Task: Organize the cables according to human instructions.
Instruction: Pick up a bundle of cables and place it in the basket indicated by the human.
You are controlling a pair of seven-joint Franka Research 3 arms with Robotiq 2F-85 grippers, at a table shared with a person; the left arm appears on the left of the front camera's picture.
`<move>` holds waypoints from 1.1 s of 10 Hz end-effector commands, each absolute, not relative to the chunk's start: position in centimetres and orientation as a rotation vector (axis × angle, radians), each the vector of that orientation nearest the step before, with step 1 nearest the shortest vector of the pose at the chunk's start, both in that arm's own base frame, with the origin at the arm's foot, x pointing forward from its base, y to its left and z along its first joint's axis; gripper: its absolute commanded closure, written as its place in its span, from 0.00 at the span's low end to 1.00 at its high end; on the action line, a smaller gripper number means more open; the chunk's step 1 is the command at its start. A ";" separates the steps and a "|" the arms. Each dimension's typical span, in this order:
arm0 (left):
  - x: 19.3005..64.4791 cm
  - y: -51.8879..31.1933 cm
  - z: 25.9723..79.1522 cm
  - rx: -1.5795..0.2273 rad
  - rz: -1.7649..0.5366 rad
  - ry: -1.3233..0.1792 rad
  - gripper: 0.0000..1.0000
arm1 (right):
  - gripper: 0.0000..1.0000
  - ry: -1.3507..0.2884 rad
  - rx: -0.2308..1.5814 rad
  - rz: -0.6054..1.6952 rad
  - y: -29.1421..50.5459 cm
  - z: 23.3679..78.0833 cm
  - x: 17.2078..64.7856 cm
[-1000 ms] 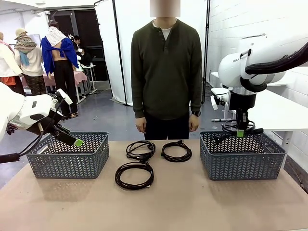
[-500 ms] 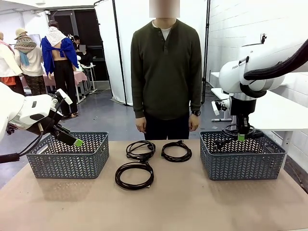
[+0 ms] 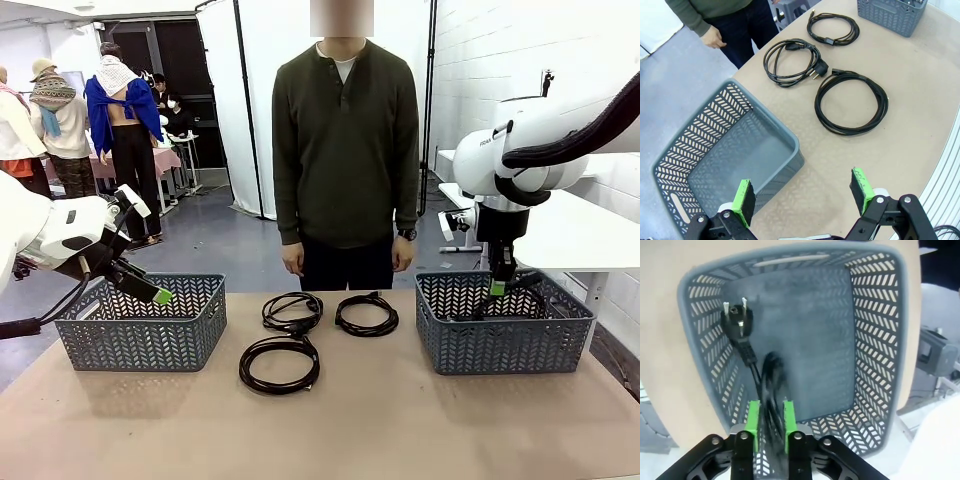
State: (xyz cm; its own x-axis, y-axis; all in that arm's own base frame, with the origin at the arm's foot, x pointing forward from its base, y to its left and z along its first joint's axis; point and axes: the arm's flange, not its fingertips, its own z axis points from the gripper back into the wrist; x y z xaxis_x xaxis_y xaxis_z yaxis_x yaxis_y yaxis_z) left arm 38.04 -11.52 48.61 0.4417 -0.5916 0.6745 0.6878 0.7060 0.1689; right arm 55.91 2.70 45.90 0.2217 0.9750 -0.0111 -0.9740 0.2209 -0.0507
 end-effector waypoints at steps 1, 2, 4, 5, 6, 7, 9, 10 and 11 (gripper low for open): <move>38.1 -11.5 48.5 -0.143 -0.781 -0.780 0.00 | 0.22 -0.067 -0.012 1.353 2.5 46.0 56.6; 38.1 -11.5 48.5 -0.143 -0.781 -0.780 0.00 | 0.03 -0.076 -0.002 1.338 2.5 46.0 56.5; 38.1 -11.5 48.5 -0.143 -0.781 -0.780 0.00 | 0.00 -0.083 0.005 1.319 2.4 46.5 56.3; 38.1 -11.5 48.5 -0.143 -0.781 -0.780 0.00 | 0.00 -0.077 0.005 1.314 2.5 46.7 56.3; 38.1 -11.5 48.5 -0.143 -0.781 -0.780 0.00 | 0.00 -0.076 0.002 1.312 2.6 46.9 56.3; 38.1 -11.5 48.5 -0.143 -0.781 -0.780 0.00 | 0.00 -0.071 0.001 1.314 2.7 47.1 56.3; 38.1 -11.5 48.5 -0.143 -0.781 -0.780 0.00 | 0.00 -0.048 0.008 1.311 3.0 47.2 56.4; 38.1 -11.5 48.5 -0.143 -0.781 -0.780 0.00 | 0.00 -0.047 0.015 1.285 3.0 47.4 56.5; 38.1 -11.5 48.5 -0.143 -0.781 -0.780 0.00 | 0.00 -0.062 -0.010 1.317 2.8 47.0 56.1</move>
